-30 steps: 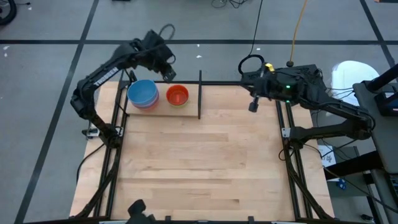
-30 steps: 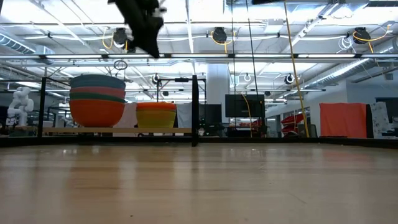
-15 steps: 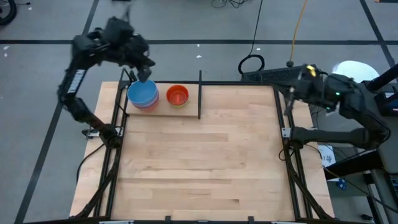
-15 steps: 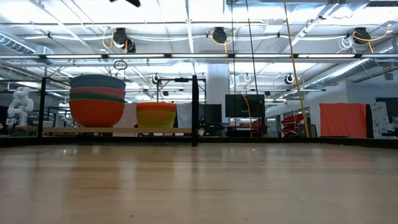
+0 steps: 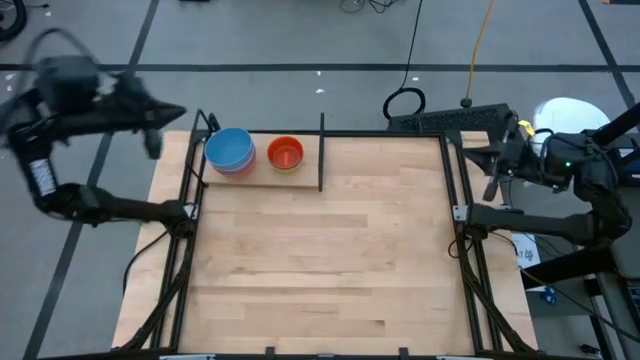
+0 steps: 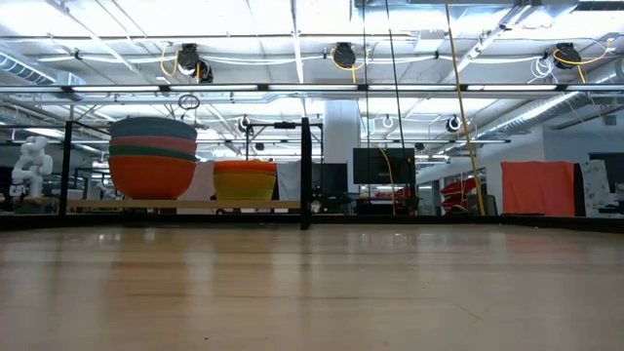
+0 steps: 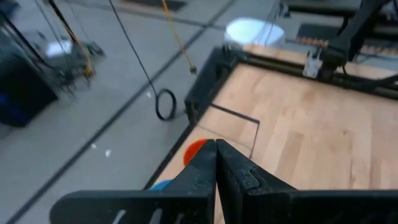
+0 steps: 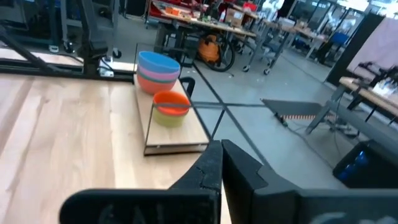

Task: Place and stack bowls onto a shelf
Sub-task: Return to Home position

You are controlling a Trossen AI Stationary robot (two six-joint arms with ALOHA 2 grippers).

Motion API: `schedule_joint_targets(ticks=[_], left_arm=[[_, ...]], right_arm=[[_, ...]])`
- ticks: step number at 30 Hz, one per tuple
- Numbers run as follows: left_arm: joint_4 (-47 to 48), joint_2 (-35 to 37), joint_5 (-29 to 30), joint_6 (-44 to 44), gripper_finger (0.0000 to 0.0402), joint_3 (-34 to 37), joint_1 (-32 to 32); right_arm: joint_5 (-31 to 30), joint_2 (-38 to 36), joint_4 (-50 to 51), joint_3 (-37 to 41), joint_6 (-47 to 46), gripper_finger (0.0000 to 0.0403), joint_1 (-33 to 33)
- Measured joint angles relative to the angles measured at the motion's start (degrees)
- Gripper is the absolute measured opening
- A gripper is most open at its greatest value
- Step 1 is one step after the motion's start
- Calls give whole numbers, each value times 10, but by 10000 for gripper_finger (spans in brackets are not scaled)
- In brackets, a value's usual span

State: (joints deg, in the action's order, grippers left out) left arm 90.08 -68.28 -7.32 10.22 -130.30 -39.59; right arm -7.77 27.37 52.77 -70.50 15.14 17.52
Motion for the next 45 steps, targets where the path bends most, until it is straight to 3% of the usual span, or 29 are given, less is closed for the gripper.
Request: schedule_joint_targets(ticks=[11, 19, 36, 45], left_arm=[[-1, 124, 33, -3, 4, 8, 0], [-1, 215, 51, -18, 4, 70, -2], [0, 388, 78, -86, 3, 190, -2], [-1, 459, 78, -107, 4, 236, -2]], right_arm=[[0, -54, 61, 0, -25, 0, 0], [3, -98, 78, 10, -31, 0, 0], [1, -269, 71, 129, -81, 0, 0], [3, -271, 74, 183, -88, 0, 0]])
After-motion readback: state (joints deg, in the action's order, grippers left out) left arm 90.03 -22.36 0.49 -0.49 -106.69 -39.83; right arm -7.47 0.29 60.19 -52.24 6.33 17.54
